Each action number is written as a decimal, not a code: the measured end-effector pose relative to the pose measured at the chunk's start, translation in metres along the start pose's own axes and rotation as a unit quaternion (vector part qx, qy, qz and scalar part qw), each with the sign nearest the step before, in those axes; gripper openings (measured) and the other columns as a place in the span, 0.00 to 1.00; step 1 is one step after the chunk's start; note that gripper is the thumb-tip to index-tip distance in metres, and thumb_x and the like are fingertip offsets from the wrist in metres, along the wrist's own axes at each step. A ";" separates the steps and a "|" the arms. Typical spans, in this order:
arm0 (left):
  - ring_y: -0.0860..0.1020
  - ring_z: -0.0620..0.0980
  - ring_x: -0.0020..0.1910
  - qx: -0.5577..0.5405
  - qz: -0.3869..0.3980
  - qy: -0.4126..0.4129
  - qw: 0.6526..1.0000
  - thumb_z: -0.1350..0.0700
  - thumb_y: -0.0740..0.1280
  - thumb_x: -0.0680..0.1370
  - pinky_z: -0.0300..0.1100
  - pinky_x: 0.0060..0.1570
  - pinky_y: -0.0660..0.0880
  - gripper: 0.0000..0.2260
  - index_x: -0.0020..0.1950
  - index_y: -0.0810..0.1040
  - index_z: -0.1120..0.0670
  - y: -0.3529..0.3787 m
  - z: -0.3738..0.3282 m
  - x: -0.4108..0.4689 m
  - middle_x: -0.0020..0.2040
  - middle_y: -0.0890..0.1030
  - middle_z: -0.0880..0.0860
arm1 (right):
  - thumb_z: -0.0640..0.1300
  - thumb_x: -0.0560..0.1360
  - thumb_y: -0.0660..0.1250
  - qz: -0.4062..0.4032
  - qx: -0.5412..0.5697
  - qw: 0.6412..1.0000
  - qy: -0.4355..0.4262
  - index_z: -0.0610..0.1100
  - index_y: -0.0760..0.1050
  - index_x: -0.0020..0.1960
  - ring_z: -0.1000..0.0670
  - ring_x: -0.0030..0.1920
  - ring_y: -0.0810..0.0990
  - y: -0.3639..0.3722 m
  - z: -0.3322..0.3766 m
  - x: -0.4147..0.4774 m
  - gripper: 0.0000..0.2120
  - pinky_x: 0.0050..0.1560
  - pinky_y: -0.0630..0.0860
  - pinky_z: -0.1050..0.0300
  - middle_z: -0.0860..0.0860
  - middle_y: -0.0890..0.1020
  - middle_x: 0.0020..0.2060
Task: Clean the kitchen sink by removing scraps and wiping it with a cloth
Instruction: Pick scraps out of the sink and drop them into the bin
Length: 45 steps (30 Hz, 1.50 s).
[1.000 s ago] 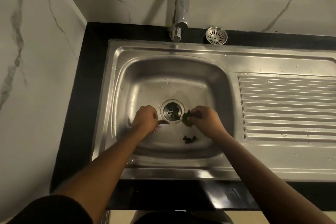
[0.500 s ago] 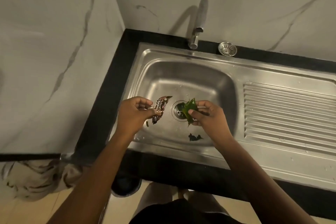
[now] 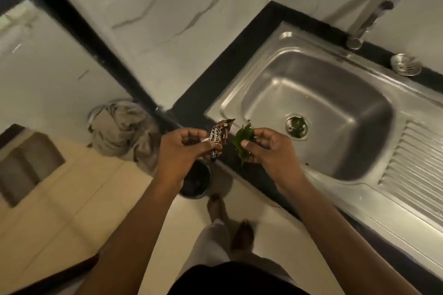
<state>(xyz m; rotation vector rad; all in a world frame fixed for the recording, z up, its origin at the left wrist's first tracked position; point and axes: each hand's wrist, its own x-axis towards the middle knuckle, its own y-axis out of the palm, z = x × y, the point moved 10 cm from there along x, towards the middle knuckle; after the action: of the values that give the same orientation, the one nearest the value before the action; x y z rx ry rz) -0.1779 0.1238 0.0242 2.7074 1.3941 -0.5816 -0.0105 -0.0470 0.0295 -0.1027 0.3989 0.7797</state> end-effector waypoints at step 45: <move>0.85 0.49 0.50 0.176 -0.099 -0.091 0.975 0.61 0.73 0.77 0.47 0.56 0.82 0.10 0.58 0.87 0.59 -0.130 0.235 0.063 0.51 0.87 0.51 | 0.31 0.81 0.66 0.030 -0.219 0.971 0.091 0.37 0.81 0.64 0.51 0.61 0.83 0.202 -0.241 0.072 0.13 0.59 0.77 0.69 0.46 0.85 0.60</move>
<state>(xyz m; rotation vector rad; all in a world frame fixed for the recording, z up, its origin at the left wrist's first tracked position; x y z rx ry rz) -0.3199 0.2019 -0.1987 2.6851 1.6587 -1.1625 -0.1811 0.0878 -0.2093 -0.5817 0.3996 0.9112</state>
